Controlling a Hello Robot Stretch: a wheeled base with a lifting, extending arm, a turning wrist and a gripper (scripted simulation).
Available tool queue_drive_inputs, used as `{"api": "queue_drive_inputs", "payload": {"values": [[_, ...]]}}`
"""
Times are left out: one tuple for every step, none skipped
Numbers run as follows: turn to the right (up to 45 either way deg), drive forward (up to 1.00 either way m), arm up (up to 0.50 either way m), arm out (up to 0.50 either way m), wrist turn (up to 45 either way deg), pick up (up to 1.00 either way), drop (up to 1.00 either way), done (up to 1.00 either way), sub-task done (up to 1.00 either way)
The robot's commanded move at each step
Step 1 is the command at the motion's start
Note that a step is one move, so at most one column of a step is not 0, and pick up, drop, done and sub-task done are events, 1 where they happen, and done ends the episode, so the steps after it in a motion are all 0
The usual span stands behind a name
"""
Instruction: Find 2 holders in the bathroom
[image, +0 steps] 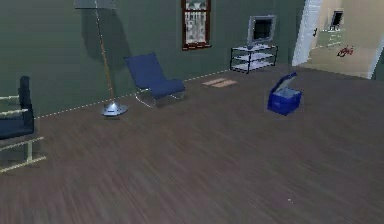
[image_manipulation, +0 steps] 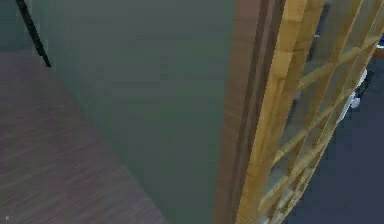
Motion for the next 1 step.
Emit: {"api": "queue_drive_inputs", "payload": {"values": [[45.0, 0.0, 0.0, 0.0, 0.0, 0.0, 0.0, 0.0, 0.0]]}}
